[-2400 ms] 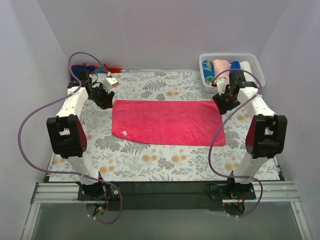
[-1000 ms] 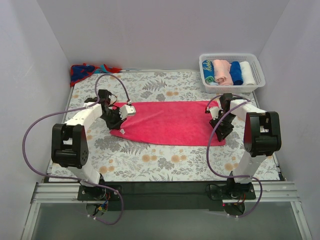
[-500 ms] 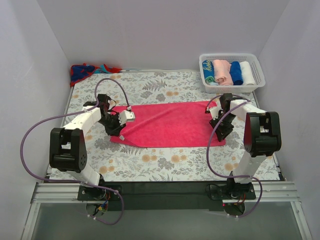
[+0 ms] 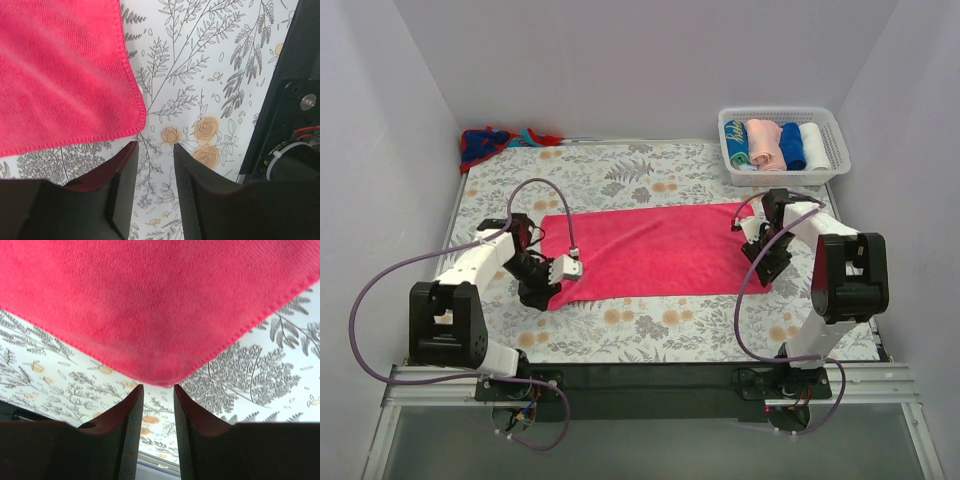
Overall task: Roll the towels
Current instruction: Flatten the towel
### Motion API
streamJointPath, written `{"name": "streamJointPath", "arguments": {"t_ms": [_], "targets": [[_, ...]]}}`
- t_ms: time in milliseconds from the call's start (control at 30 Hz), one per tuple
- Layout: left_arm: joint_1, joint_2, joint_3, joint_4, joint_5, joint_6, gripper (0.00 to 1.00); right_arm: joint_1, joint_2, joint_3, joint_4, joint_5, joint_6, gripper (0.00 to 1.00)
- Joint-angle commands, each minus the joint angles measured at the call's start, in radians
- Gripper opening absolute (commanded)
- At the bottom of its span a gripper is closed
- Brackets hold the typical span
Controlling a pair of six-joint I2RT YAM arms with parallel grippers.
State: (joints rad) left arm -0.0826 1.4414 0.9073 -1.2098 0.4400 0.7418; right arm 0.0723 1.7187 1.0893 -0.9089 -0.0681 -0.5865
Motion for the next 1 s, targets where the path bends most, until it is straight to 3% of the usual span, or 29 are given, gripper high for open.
{"name": "streamJointPath", "arguments": {"t_ms": [0,433,800,967], "targets": [[0.056,-0.023,0.076,-0.047,-0.005,0.021,0.34,-0.003,-0.073,0.001,-0.062,0.017,-0.041,0.32],[0.064,0.039,0.022,0.162,0.092,-0.229,0.22,-0.003,0.005,0.024,0.005,0.028,0.002,0.16],[0.038,0.102,-0.108,0.343,-0.027,-0.317,0.16,0.0,0.065,-0.04,0.048,0.062,0.01,0.11],[0.037,0.123,-0.13,0.365,-0.109,-0.311,0.09,0.0,0.053,-0.143,0.116,0.2,-0.033,0.09]]}}
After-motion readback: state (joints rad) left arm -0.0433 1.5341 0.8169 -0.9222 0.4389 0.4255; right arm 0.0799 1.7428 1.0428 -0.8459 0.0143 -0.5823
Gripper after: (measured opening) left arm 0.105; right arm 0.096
